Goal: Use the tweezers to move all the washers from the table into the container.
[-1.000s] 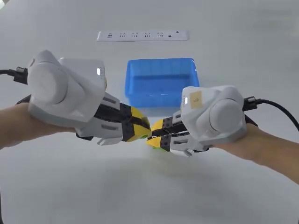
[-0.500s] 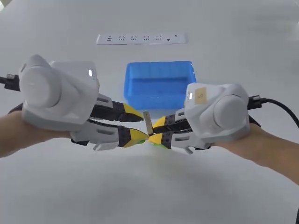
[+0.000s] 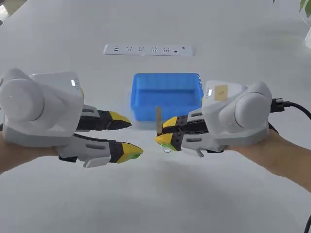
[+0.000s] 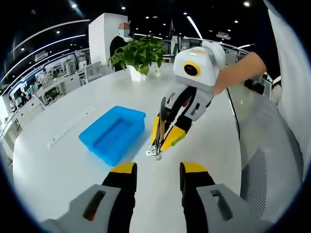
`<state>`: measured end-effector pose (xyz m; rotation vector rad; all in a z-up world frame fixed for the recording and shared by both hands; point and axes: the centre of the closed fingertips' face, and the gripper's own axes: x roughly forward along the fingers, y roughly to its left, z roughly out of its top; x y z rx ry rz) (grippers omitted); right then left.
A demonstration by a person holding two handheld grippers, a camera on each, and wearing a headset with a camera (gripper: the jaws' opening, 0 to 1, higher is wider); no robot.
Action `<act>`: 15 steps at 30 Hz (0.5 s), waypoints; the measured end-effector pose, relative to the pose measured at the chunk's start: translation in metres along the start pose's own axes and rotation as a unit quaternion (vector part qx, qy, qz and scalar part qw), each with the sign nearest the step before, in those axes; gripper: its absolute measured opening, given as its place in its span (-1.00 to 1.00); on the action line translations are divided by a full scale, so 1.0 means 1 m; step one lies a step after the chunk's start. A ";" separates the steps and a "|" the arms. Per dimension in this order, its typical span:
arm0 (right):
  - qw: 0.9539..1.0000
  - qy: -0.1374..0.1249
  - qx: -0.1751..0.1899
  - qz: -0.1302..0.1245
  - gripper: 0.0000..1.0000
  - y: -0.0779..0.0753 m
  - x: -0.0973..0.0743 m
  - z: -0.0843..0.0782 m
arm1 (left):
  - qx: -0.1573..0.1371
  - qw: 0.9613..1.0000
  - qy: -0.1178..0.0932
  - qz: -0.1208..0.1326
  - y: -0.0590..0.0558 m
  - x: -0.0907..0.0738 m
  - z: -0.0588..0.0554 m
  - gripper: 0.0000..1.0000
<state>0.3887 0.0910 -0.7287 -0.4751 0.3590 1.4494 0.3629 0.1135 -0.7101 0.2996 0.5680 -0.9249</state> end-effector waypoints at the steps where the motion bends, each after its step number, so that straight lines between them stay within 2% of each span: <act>1: 1.000 0.000 -0.001 -0.002 -0.82 -0.001 -0.001 0.002 | -0.003 1.000 0.000 0.002 -0.001 -0.002 -0.002 -0.17; 5: 1.000 -0.004 -0.006 -0.008 -0.82 -0.004 -0.007 0.013 | -0.019 1.000 -0.001 0.012 -0.004 -0.008 -0.008 0.00; 9: 1.000 -0.008 -0.015 -0.017 -0.82 -0.012 -0.015 0.025 | -0.021 0.999 -0.004 0.024 -0.007 -0.014 -0.013 0.13; 11: 1.000 -0.011 -0.017 -0.022 -0.82 -0.018 -0.020 0.031 | -0.031 0.999 -0.012 0.028 -0.008 -0.016 -0.013 0.19; 13: 0.999 -0.010 -0.025 -0.030 -0.82 -0.025 -0.024 0.035 | -0.051 0.997 -0.036 0.036 -0.010 -0.020 -0.010 0.25; 15: 0.999 -0.010 -0.027 -0.038 -0.82 -0.029 -0.027 0.038 | -0.059 0.997 -0.042 0.035 -0.013 -0.023 -0.011 0.29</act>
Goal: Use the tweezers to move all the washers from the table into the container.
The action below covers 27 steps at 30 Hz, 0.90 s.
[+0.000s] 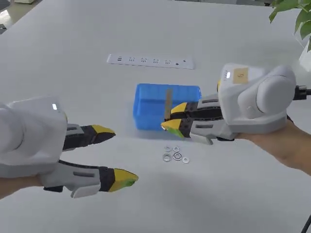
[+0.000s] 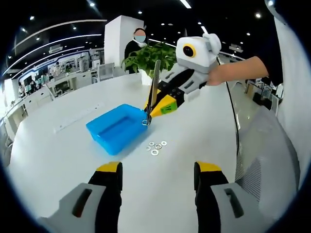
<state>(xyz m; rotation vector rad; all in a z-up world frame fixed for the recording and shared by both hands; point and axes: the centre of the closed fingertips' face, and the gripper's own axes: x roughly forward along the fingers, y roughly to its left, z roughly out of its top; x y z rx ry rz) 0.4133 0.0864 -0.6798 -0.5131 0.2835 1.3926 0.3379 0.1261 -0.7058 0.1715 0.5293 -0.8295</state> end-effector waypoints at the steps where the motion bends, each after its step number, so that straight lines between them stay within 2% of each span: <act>1: 1.000 -0.002 0.003 -0.002 -0.82 -0.003 -0.001 0.002 | 0.001 1.000 -0.001 0.000 -0.001 -0.001 -0.001 0.29; 8: 1.000 -0.001 -0.007 -0.021 -0.82 -0.025 -0.005 0.012 | -0.003 1.000 0.003 -0.012 -0.006 -0.001 -0.014 0.54; 14: 0.999 -0.006 0.001 -0.033 -0.82 -0.048 0.000 0.014 | -0.003 1.000 0.003 -0.012 -0.004 0.000 -0.019 0.71; 19: 0.999 -0.004 0.006 -0.035 -0.82 -0.062 0.010 0.010 | -0.010 1.000 0.001 -0.011 -0.002 0.001 -0.024 0.82; 27: 1.000 0.010 0.009 -0.028 -0.82 -0.077 0.032 -0.008 | -0.013 1.000 0.009 -0.016 -0.001 0.001 -0.035 0.98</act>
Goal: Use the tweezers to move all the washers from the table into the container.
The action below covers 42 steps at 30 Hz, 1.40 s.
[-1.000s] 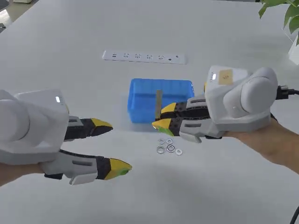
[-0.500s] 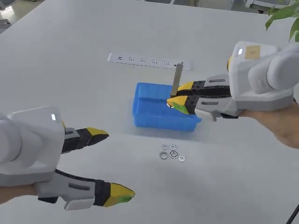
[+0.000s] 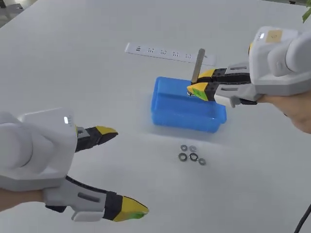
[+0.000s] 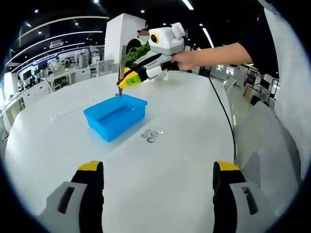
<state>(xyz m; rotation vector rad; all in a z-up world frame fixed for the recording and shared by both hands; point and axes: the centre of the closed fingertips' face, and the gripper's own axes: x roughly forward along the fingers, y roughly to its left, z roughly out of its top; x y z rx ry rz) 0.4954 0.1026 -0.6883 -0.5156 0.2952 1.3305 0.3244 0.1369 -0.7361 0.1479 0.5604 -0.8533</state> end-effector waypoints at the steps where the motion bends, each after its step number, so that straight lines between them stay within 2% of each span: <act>1: 1.000 0.002 0.004 0.001 -0.82 -0.003 0.004 -0.004 | -0.002 1.000 0.001 -0.001 -0.002 0.001 0.000 0.98; 7: 0.999 0.011 0.029 0.006 -0.82 -0.013 0.022 -0.026 | -0.006 1.000 0.008 0.002 -0.002 0.000 -0.006 0.99; 9: 0.998 0.008 0.063 -0.001 -0.82 -0.017 0.028 -0.033 | -0.018 1.000 0.003 0.004 -0.003 0.000 -0.005 0.99; 14: 0.998 0.015 0.067 -0.006 -0.82 -0.022 0.037 -0.045 | -0.014 1.000 0.015 0.019 0.000 -0.001 -0.011 0.99; 15: 0.998 0.017 0.066 -0.006 -0.82 -0.021 0.038 -0.047 | -0.012 0.999 0.014 0.030 0.004 -0.003 -0.011 0.99; 18: 0.998 0.030 0.060 0.001 -0.81 -0.018 0.042 -0.057 | -0.033 0.999 0.006 0.035 0.009 -0.007 -0.011 0.99; 20: 0.998 0.031 0.061 0.002 -0.81 -0.017 0.043 -0.061 | -0.030 0.999 0.005 0.039 0.011 -0.009 -0.011 0.99; 31: 0.997 0.021 0.080 -0.001 -0.80 -0.018 0.043 -0.063 | -0.026 0.999 0.021 0.033 0.006 -0.005 -0.014 0.99; 42: 0.996 0.017 0.087 0.004 -0.80 -0.015 0.045 -0.060 | -0.029 0.999 0.024 0.031 0.007 -0.008 -0.016 0.99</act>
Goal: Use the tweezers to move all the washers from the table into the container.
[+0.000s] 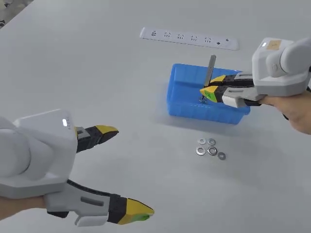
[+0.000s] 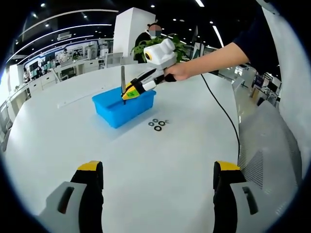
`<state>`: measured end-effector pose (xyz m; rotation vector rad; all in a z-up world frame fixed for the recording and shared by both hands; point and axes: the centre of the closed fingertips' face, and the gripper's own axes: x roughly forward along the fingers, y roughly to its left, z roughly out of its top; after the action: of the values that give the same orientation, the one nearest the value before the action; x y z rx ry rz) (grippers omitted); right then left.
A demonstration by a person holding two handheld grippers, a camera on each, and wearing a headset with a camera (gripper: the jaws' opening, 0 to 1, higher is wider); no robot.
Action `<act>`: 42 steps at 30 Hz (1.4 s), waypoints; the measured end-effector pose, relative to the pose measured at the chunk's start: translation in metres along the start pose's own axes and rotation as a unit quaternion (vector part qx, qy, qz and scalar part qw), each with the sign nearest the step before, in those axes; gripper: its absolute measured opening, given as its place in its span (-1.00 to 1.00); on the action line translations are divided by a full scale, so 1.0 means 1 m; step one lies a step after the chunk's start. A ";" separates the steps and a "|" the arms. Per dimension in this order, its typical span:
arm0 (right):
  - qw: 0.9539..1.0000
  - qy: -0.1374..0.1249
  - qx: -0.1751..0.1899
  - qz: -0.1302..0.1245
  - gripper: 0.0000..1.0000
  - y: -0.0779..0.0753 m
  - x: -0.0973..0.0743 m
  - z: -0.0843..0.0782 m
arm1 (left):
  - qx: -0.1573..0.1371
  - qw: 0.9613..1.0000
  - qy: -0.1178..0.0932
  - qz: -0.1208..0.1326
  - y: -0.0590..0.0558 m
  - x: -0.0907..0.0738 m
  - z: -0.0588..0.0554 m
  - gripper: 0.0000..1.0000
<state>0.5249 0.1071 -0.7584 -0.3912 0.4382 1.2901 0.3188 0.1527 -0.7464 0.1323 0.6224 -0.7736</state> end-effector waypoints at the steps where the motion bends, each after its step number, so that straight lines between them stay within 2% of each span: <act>1: 1.000 0.000 0.000 0.000 -0.80 0.000 0.000 0.000 | 0.000 1.000 0.000 0.000 0.000 0.000 0.000 0.99; 6: 1.000 -0.005 -0.002 0.003 -0.80 0.003 -0.001 0.005 | -0.001 1.000 0.000 0.006 0.005 -0.002 -0.001 0.99; 10: 1.000 -0.009 -0.005 0.002 -0.80 0.001 -0.001 0.008 | -0.004 1.000 -0.015 0.008 0.012 -0.002 0.010 0.99; 13: 1.000 -0.010 -0.008 0.000 -0.80 0.002 -0.003 0.011 | 0.005 0.999 -0.030 0.012 0.021 0.003 0.028 0.99; 18: 1.000 -0.006 -0.020 0.001 -0.81 0.006 -0.012 0.013 | 0.039 0.997 -0.066 0.009 0.041 0.015 0.074 0.95; 20: 1.000 -0.007 -0.020 0.000 -0.81 0.006 -0.015 0.014 | 0.048 0.996 -0.075 0.008 0.048 0.020 0.087 0.91; 23: 1.000 -0.009 -0.021 0.001 -0.81 0.009 -0.019 0.015 | 0.060 0.995 -0.084 0.006 0.055 0.029 0.102 0.78; 25: 1.000 -0.009 -0.024 0.002 -0.82 0.010 -0.020 0.015 | 0.054 0.994 -0.093 0.011 0.058 0.036 0.111 0.63; 28: 1.000 -0.008 -0.028 0.005 -0.82 0.013 -0.021 0.015 | 0.058 0.992 -0.112 0.000 0.056 0.046 0.123 0.52; 31: 0.999 -0.010 -0.032 0.009 -0.82 0.016 -0.024 0.018 | 0.072 0.991 -0.110 -0.008 0.057 0.058 0.136 0.49; 37: 0.999 -0.010 -0.044 0.016 -0.82 0.023 -0.027 0.020 | 0.104 0.988 -0.111 -0.026 0.064 0.073 0.162 0.28; 41: 0.999 -0.010 -0.049 0.018 -0.82 0.026 -0.029 0.019 | 0.114 0.986 -0.113 -0.036 0.066 0.078 0.173 0.12; 42: 0.999 -0.010 -0.050 0.018 -0.82 0.026 -0.029 0.019 | 0.117 0.986 -0.111 -0.039 0.064 0.079 0.176 0.10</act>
<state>0.4947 0.0990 -0.7277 -0.4556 0.3675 1.3531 0.4895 0.0918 -0.6554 0.2348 0.3260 -0.9231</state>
